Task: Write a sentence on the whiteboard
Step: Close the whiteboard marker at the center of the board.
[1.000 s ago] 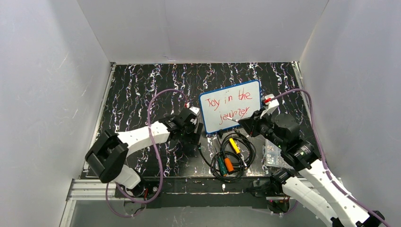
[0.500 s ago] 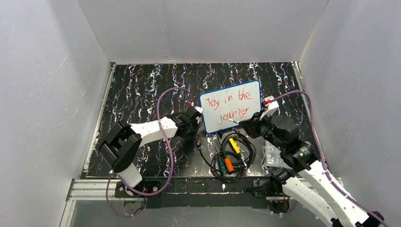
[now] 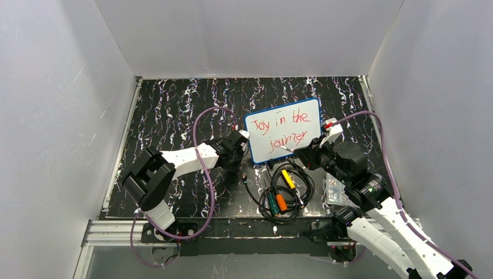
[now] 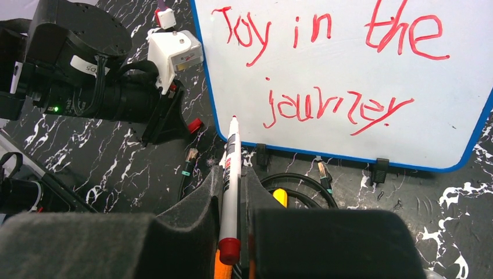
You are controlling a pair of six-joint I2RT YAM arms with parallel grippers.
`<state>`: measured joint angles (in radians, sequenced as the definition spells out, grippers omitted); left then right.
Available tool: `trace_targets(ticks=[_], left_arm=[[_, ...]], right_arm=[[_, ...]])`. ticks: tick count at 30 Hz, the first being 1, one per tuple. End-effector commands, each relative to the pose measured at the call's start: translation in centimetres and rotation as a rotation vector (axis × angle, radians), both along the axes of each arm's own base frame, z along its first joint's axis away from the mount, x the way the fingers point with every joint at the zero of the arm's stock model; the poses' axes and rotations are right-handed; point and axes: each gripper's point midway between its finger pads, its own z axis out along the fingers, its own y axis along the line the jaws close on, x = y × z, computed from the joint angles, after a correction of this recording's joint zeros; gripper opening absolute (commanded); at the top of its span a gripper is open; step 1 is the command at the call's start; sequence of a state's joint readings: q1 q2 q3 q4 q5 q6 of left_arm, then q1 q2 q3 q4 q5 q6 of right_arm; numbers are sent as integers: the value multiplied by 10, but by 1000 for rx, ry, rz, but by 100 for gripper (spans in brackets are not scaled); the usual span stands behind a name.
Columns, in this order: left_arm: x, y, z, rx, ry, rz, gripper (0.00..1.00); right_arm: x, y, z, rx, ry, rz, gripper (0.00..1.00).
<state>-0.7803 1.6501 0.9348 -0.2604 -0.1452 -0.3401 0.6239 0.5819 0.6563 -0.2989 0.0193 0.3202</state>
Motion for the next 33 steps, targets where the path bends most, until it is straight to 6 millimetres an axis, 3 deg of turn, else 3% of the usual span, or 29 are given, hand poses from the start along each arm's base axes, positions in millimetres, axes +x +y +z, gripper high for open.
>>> trace_targets(ticks=[1, 4, 10, 15, 17, 22, 26, 29, 33], left_arm=[[-1, 7, -8, 28, 15, 0, 7], [-4, 7, -5, 4, 1, -14, 0], [-8, 7, 20, -113, -123, -68, 0], [-18, 7, 50, -223, -237, -147, 0], [-25, 6, 71, -281, -286, -195, 0], [-57, -4, 119, -442, -320, -322, 0], [-85, 0, 154, -497, -325, -421, 0], [-107, 1, 167, -519, -287, -534, 0], [-127, 3, 170, -523, -241, -642, 0]], right_arm=[[-1, 1, 3, 17, 2, 1, 1], [-2, 0, 3, 16, 6, 2, 1], [-4, 1, 6, 18, 11, 6, 1], [-11, 11, 11, 37, 39, 71, 1], [-14, 19, 11, 49, 77, 106, 1], [-34, 51, 13, 89, 184, 306, 1], [-51, 70, 30, 147, 230, 464, 1], [-58, 79, 39, 180, 259, 541, 1], [-63, 85, 46, 204, 283, 587, 1]])
